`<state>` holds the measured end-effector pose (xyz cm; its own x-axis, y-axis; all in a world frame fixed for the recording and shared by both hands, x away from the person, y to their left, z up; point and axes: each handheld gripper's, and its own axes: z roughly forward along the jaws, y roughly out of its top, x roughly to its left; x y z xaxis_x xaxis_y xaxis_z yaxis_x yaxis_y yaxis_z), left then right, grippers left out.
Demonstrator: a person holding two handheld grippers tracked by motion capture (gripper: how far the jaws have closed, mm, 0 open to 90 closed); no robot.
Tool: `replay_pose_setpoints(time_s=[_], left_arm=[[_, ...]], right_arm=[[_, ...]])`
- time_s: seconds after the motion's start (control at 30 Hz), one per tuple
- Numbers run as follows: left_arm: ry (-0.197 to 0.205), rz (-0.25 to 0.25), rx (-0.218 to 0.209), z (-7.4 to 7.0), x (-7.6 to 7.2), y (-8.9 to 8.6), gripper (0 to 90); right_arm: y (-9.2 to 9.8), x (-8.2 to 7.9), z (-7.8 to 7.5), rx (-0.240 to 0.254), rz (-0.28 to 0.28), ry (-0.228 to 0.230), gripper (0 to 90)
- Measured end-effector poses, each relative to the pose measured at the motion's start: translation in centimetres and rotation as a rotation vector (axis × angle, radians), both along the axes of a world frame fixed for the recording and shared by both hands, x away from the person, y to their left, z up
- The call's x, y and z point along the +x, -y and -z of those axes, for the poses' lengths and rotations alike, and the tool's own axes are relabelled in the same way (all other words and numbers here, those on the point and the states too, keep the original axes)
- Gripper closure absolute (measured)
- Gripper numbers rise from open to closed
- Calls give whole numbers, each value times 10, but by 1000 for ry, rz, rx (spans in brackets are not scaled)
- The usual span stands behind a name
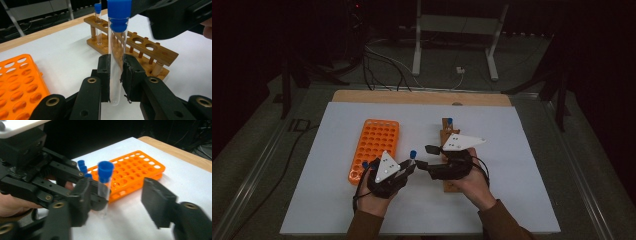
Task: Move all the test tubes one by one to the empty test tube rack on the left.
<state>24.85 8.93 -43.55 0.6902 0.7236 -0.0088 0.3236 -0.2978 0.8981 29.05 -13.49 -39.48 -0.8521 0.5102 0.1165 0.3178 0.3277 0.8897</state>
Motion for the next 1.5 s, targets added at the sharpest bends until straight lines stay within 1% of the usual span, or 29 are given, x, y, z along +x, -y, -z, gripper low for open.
replay_pose_setpoints(time_s=[0.03, 0.1, 0.13, 0.2, 0.3, 0.43, 0.47, 0.53, 0.63, 0.8, 0.97, 1.2, 1.4, 1.47, 1.5], left_arm=[[0, -3, -2, 0, -1, -1, 774], [-1, -5, -4, -1, -2, -4, 774], [-3, -5, -6, -2, -2, -6, 774], [-4, -5, -9, -2, -3, -9, 774], [-8, -5, -11, -2, -5, -14, 774], [-12, -1, -16, -1, -7, -22, 774], [-13, 0, -15, -1, -7, -23, 774], [-15, 9, -11, -1, -8, -26, 774], [-17, 16, -13, -1, -10, -30, 774], [-18, 20, -21, 0, -13, -38, 774], [-15, 11, -27, 0, -16, -48, 774], [-26, 3, -29, 2, -21, -58, 774], [-16, -4, -36, -1, -22, -69, 773], [-17, -16, -31, -1, -22, -74, 773], [-19, -20, -37, -1, -22, -76, 773]], right_arm=[[1, 0, 0, -3, 14, 7, 316], [2, -1, 1, -25, 40, 30, 249], [3, -1, 1, -30, 49, 33, 213], [5, 0, 3, -37, 72, 32, 167], [9, 3, 6, -41, 89, 34, 150], [14, 5, 12, -62, 119, 45, 71], [15, 5, 13, -63, 119, 46, 48], [18, 5, 15, -65, 125, 48, 29], [21, 5, 17, -78, 134, 58, 16], [28, 6, 22, -68, 155, 48, 7], [33, 6, 21, -61, 168, 48, 6], [37, 6, 21, -52, 178, 44, 7], [39, 6, 20, -43, 181, 49, 7], [39, 6, 20, -42, 179, 46, 7], [39, 6, 20, -42, 179, 46, 7]])
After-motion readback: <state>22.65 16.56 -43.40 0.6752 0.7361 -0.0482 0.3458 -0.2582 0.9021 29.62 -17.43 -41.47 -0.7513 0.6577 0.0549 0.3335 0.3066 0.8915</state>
